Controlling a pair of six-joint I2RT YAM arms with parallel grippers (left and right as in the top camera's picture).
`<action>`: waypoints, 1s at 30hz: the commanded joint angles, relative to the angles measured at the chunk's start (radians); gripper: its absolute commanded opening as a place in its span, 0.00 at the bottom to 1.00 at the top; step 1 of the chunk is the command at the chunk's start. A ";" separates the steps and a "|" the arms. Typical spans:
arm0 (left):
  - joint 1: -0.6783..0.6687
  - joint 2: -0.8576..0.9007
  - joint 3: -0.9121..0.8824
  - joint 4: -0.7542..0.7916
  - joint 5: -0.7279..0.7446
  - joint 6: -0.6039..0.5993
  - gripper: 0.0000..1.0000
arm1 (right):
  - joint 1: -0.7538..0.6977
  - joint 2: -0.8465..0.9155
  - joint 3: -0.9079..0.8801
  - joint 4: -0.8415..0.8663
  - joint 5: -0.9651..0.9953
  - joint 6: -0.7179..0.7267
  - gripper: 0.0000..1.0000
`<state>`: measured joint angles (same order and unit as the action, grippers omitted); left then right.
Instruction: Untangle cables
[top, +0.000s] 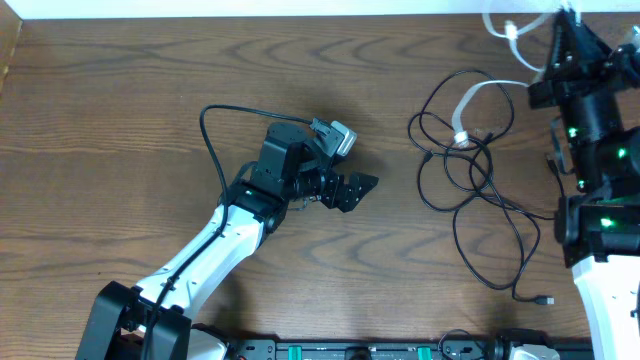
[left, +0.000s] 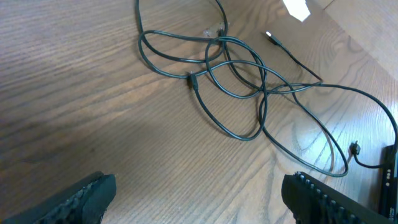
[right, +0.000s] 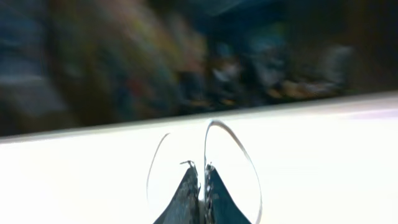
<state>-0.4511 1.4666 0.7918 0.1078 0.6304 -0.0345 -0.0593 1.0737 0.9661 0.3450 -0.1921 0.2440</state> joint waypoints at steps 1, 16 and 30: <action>0.001 0.003 0.009 -0.002 0.012 -0.008 0.91 | -0.084 0.015 0.011 -0.080 0.197 -0.131 0.01; 0.001 0.003 0.009 -0.002 0.013 -0.008 0.92 | -0.623 0.244 0.011 -0.274 0.402 -0.245 0.01; 0.001 0.003 0.009 -0.002 0.013 -0.008 0.92 | -1.054 0.539 0.011 -0.197 0.259 -0.233 0.01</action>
<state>-0.4511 1.4666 0.7918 0.1078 0.6304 -0.0345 -1.0569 1.5650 0.9668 0.1299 0.1505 0.0105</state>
